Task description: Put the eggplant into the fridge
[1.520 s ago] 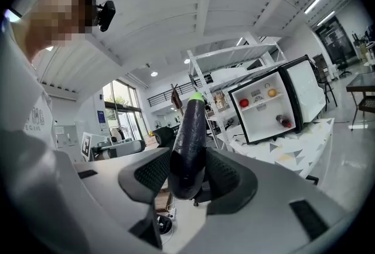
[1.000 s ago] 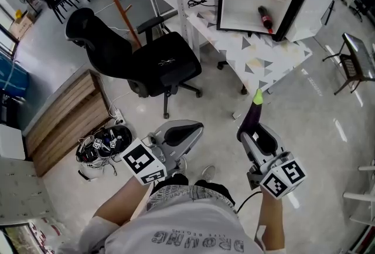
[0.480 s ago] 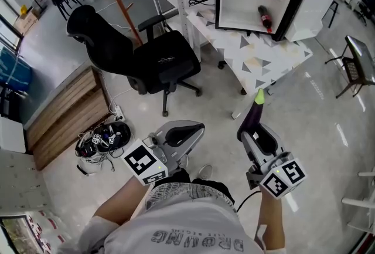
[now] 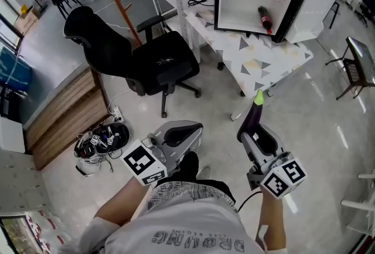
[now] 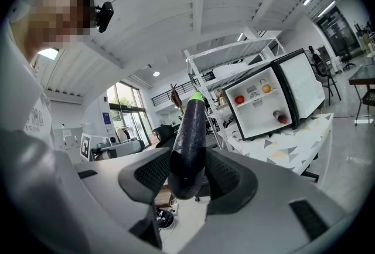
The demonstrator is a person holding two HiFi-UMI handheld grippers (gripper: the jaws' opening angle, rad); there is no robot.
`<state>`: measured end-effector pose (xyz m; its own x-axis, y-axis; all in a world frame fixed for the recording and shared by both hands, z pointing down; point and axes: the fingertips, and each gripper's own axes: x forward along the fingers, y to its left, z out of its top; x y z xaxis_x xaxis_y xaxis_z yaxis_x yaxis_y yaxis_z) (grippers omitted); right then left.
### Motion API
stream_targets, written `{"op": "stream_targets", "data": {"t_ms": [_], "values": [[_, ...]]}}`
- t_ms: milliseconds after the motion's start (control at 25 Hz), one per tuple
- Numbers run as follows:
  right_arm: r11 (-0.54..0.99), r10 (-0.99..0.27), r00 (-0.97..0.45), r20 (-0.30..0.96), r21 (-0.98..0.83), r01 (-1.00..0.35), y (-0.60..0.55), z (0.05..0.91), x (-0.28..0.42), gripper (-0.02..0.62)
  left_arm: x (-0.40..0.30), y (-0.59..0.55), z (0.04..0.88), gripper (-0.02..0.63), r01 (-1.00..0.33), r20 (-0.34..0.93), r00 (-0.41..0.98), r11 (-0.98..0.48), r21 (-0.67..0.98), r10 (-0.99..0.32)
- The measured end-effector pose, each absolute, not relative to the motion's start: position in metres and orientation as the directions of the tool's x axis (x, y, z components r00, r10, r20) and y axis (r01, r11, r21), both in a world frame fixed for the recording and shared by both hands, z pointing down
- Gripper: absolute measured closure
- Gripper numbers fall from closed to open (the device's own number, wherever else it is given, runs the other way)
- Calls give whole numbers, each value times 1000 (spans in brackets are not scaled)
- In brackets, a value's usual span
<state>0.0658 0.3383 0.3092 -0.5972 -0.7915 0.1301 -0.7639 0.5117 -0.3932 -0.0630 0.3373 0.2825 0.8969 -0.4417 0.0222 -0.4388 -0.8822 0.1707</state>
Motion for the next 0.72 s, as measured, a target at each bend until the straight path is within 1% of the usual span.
{"op": "stream_targets", "data": {"t_ms": [720], "values": [[501, -790, -592, 158, -391, -772, 254, 326, 76, 414, -54, 253, 300, 600, -433, 19, 899, -879, 200, -438]]}}
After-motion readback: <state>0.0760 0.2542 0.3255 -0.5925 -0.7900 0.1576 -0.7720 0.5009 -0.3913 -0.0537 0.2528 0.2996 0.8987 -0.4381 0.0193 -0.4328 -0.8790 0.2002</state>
